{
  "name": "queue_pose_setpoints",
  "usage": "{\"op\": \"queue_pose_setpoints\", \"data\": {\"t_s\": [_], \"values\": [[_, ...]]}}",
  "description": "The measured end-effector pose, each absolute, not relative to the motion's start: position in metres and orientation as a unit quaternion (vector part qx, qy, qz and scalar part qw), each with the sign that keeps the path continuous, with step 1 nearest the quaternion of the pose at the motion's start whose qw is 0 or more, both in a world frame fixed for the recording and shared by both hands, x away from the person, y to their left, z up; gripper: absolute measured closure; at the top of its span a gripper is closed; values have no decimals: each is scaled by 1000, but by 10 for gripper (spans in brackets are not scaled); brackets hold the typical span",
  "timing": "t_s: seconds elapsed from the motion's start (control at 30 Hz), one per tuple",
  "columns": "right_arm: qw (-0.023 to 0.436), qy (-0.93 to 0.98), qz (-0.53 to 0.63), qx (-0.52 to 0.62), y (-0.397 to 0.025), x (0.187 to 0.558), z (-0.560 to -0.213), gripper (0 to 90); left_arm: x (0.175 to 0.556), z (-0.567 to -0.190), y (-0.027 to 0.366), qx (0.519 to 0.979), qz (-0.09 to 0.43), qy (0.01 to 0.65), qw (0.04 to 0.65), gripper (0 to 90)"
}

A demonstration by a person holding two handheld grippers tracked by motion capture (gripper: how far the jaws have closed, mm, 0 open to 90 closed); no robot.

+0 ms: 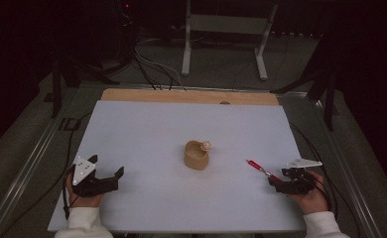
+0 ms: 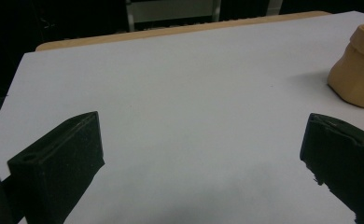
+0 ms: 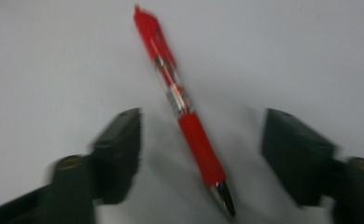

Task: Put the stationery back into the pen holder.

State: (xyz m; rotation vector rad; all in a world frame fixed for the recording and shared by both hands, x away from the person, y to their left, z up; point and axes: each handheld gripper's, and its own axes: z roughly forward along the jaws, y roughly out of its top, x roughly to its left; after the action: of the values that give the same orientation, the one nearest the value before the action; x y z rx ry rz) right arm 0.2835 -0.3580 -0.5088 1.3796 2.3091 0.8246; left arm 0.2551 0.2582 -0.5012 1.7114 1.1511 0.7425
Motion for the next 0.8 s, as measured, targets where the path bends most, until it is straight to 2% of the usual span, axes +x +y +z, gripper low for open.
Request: {"op": "queue_pose_setpoints", "data": {"t_s": [0.2,0.4,0.8], "values": [[156,827,271,467,-360,280,-508,728,255,-501,258,694,302,467,457,0],[160,843,243,453,-352,279,-505,810,255,-501,258,693,303,467,458,0],[160,835,272,450,-347,276,-499,814,255,-501,258,693,303,467,457,0]]}}
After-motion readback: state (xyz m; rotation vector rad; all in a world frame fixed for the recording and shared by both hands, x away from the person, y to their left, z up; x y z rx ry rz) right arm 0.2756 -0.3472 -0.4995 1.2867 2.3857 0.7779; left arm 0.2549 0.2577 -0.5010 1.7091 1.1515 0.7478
